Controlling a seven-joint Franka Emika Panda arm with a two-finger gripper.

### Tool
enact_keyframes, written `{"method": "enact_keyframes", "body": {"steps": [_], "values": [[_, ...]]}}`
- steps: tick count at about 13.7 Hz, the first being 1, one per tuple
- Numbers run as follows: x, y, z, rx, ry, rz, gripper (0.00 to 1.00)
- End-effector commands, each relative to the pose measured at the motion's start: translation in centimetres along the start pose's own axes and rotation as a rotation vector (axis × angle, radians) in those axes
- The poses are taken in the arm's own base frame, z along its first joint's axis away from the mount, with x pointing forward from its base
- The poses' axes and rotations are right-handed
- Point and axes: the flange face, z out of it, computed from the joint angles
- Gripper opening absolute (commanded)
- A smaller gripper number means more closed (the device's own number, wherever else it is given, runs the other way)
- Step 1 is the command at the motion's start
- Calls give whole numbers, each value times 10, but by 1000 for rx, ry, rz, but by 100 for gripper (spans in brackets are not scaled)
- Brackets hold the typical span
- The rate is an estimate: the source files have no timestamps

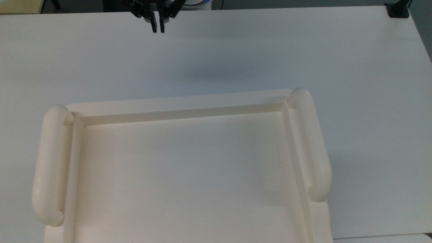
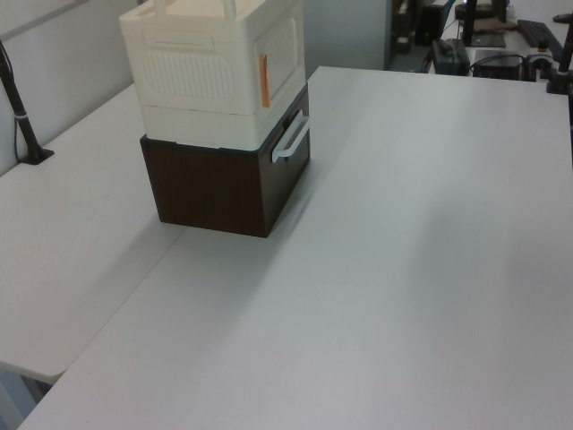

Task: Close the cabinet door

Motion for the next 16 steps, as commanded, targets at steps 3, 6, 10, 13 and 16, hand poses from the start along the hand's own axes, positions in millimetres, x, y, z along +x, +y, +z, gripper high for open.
{"method": "enact_keyframes", "body": {"steps": [3, 6, 10, 13, 16], "values": [[-72, 30, -3, 16, -85, 26, 100], [-79, 46, 0, 19, -89, 56, 100], [-68, 48, 3, 12, -59, 61, 100], [-61, 52, 0, 15, -11, 189, 100], [-62, 52, -3, 15, -14, 183, 100]]}}
